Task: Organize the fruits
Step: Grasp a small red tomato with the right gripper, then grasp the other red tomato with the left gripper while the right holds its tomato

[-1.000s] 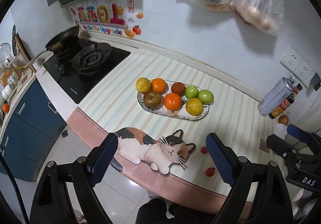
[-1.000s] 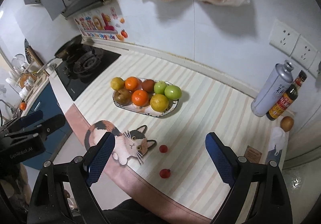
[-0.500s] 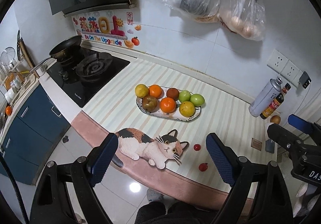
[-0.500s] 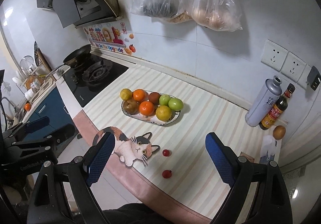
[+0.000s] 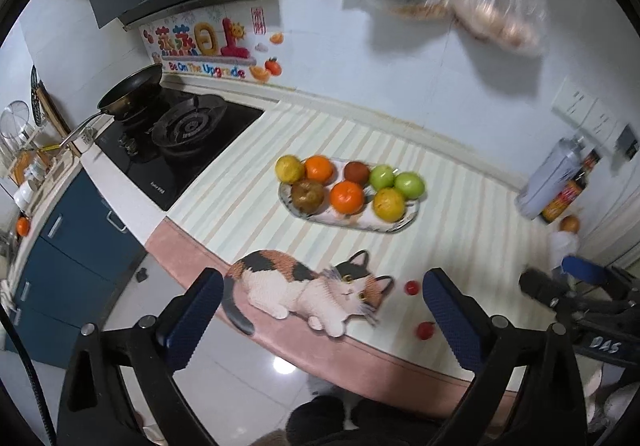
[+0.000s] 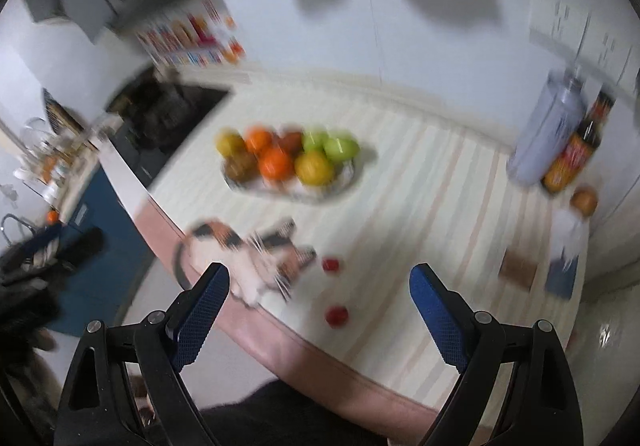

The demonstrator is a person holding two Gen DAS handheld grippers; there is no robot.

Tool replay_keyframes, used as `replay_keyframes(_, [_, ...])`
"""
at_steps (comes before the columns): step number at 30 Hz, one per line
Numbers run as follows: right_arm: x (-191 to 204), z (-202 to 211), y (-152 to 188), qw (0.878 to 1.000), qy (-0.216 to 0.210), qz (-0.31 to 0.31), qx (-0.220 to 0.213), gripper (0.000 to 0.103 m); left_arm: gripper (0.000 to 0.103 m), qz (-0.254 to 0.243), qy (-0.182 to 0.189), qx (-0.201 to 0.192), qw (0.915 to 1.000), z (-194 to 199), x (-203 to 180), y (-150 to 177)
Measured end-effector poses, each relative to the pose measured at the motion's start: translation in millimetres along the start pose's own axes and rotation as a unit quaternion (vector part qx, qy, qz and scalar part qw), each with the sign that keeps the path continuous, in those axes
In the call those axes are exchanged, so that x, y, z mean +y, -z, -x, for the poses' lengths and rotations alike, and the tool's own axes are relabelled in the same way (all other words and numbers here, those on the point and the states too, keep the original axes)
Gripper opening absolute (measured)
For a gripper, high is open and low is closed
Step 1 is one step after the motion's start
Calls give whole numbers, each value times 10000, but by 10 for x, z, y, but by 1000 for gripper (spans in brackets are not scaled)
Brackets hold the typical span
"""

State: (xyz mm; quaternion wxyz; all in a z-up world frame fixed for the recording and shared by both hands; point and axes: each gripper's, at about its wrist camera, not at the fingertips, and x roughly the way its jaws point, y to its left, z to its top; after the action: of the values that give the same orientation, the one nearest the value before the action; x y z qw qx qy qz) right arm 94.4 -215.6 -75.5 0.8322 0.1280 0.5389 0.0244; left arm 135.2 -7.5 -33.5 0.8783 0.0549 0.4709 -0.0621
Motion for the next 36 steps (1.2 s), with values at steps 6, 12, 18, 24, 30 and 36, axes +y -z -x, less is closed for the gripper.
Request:
replay_keyframes(6, [-219, -1072, 311, 9944, 30, -300, 1014, 93, 102, -260, -409, 630, 9968, -704, -101, 143])
replay_keyframes(12, [-255, -1836, 570, 9859, 21, -503, 1597, 75, 102, -494, -684, 1249, 9886, -1296, -134, 356])
replay_keyframes(18, [-208, -2284, 715, 9804, 96, -445, 1915, 39, 102, -599, -731, 1650, 9818, -1668, -161, 489])
replay_keyframes(24, [-307, -2168, 680, 9846, 197, -495, 1667, 35, 102, -733, -558, 1684, 9814, -1814, -326, 431])
replay_keyframes(30, [-692, -1886, 600, 9856, 306, -885, 1410, 36, 102, -907, -198, 1699, 9811, -1996, -648, 318])
replay_keyframes(36, [-1034, -1782, 572, 9831, 478, -1217, 1278, 36, 102, -1071, 306, 1954, 9744, -2322, -1012, 277])
